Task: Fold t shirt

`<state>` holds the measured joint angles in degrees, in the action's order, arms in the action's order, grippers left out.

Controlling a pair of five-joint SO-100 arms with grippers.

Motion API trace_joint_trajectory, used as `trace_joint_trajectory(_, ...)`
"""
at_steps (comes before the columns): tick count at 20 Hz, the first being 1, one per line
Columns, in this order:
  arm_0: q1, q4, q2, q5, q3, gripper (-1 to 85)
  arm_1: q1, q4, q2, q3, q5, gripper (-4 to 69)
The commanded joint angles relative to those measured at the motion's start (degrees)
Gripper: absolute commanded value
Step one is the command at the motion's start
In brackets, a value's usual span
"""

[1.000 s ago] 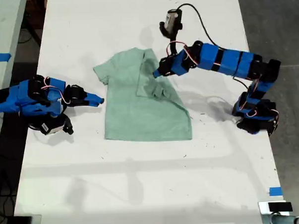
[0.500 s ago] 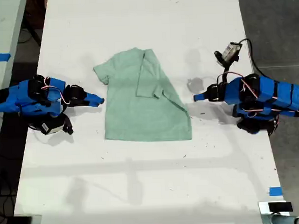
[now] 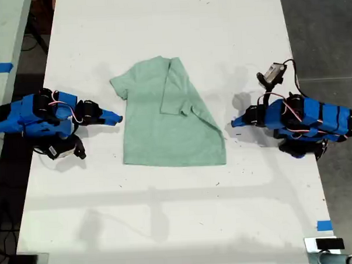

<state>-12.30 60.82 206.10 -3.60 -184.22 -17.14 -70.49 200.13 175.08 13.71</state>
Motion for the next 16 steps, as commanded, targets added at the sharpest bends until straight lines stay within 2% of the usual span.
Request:
trace_joint_trajectory(1, 1.41, -1.23, 0.44, -2.11, 2.81, 11.5, 0.88, -0.53, 0.79, 3.25, -1.23, 1.5)
trace_joint_trajectory(2, 2.72, -1.85, 0.44, -9.76, 5.45, 11.5, 0.88, -0.53, 0.79, 3.25, -1.32, 1.5)
trace_joint_trajectory(3, 3.25, -1.23, 0.44, -8.88, 6.33, 11.5, 0.88, -0.53, 0.79, 3.25, -1.32, 1.5)
trace_joint_trajectory(4, 2.64, -0.62, 0.44, -0.35, 5.27, 11.4, 0.88, -0.53, 0.79, 3.25, -1.32, 1.5)
trace_joint_trajectory(6, 4.04, -4.48, 0.44, -1.41, 4.04, 11.4, 0.88, -0.53, 0.79, 3.25, -1.23, 1.5)
trace_joint_trajectory(7, 3.87, -3.52, 0.44, 0.79, 4.13, 11.4, 0.97, -0.53, 0.79, 3.25, -1.23, 1.5)
trace_joint_trajectory(9, 1.41, -0.18, 0.44, 11.87, 4.39, 10.1, 1.05, -0.53, 0.79, 3.25, -1.23, 1.5)
trace_joint_trajectory(10, 1.05, -2.11, 0.44, 11.43, 4.57, 8.1, 1.05, -0.53, 0.79, 3.25, -1.23, 1.5)
trace_joint_trajectory(11, 1.23, -4.57, 0.44, 10.20, 4.57, -0.1, 1.14, -0.53, 0.79, 3.25, -1.23, 1.5)
trace_joint_trajectory(13, 4.39, -7.82, 0.44, 10.11, 4.22, -0.1, 1.41, -0.53, 0.79, 3.25, -1.32, 1.5)
trace_joint_trajectory(16, 1.76, -9.40, 0.44, 9.49, 4.22, -0.1, 1.41, -0.53, 0.79, 3.25, -1.32, 1.5)
